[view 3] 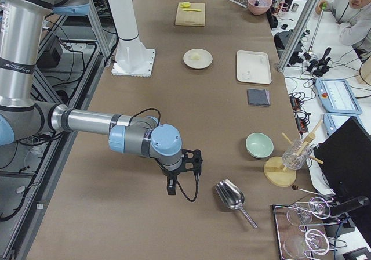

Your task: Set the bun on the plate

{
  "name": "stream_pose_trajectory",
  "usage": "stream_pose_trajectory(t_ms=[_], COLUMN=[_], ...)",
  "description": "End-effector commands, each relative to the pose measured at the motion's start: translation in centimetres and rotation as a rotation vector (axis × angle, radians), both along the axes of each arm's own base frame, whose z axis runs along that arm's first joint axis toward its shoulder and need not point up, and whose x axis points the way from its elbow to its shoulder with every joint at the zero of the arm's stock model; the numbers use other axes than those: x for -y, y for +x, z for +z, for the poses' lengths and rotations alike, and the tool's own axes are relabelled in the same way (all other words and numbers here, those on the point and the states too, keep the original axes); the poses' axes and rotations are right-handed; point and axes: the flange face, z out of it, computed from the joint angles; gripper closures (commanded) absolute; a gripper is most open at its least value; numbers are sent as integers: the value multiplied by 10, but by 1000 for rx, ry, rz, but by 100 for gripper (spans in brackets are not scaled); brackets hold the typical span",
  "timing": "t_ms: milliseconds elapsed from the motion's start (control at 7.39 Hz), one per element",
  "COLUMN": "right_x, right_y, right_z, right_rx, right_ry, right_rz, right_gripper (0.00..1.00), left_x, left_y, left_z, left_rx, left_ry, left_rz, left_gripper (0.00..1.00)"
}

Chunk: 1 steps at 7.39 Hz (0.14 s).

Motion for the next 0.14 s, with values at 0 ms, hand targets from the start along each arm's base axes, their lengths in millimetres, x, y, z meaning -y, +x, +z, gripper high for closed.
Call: stream_pose_trajectory(t_ms=[0], right_x=[1], right_y=[0], right_z=[-1], right_rx=[0], right_ry=[4], right_rz=[0], right_gripper=[0], left_x=[1], left_y=[0], left_z=[-1], left_rx=[0], left_ry=[3], left_rz=[1], left_gripper=[3])
